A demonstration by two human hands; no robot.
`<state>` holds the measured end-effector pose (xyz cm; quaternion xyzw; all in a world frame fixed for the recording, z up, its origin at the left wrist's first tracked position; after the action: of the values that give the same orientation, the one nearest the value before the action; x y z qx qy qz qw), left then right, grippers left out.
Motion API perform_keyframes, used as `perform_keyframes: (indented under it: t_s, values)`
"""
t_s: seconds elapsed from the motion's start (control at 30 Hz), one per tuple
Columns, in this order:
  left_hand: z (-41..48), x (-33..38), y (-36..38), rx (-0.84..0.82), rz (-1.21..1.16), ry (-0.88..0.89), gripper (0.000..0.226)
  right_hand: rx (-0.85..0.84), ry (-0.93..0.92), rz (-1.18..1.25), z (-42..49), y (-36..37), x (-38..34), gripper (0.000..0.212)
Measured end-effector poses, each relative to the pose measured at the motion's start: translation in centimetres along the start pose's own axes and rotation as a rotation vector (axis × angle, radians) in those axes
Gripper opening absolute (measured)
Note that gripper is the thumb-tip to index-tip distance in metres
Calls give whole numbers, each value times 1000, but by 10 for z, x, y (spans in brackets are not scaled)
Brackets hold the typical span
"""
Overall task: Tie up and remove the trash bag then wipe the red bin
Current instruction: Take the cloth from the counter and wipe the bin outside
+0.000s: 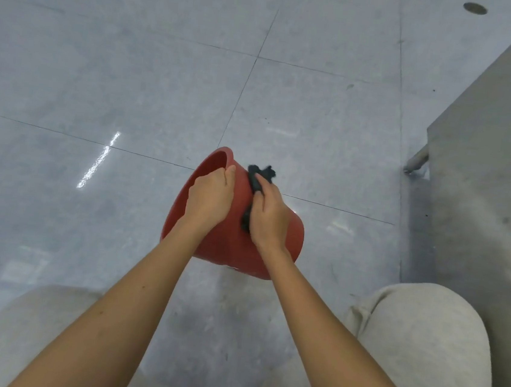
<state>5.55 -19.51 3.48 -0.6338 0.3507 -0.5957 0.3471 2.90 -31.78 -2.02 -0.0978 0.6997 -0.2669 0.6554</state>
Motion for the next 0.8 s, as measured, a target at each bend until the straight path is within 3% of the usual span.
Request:
perform_keyframes:
  t_s: [0.07,0.17,0.3,0.4,0.47,0.6,0.67,0.73,0.8]
  values:
    - [-2,-7,-3,-8,-162,-8,45,-7,-120,13,-7,5,-6,46]
    - [-28,-29,-8,21,-352,35,44,67,-32,-93,1,-5,18,43]
    - [-67,-77,-3,61,-183,75,32,53,290,-197,27,-16,61,38]
    - [-74,-79,-2,64,-88,111,45,38,451,-244,39,-22,64,37]
    - [-68,-64,-6,99,-64,150,46,24,358,-195,37,-16,44,37]
    - [-52,-47,-7,152,-32,145,44,-48,-102,-42,-1,18,-10,44]
    - [-49,-46,-6,149,-33,140,39,-22,-229,-47,-20,20,-13,45]
    - [-48,-46,-6,149,-36,118,38,44,-242,-106,-30,12,8,46]
    - [-44,-47,-7,154,-36,87,39,97,-130,-168,-36,-2,40,46]
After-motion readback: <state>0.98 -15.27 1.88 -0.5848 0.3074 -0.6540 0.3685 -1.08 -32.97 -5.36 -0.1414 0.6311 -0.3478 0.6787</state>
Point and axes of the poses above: each hand's wrist, its own z-axis towards the middle knuckle, its own y-axis out of the palm, x = y × z, the point moved 4 cm from there along z, towards the middle knuckle, and after that the axes turned 2 degrees about y, right-handed, at the moved point
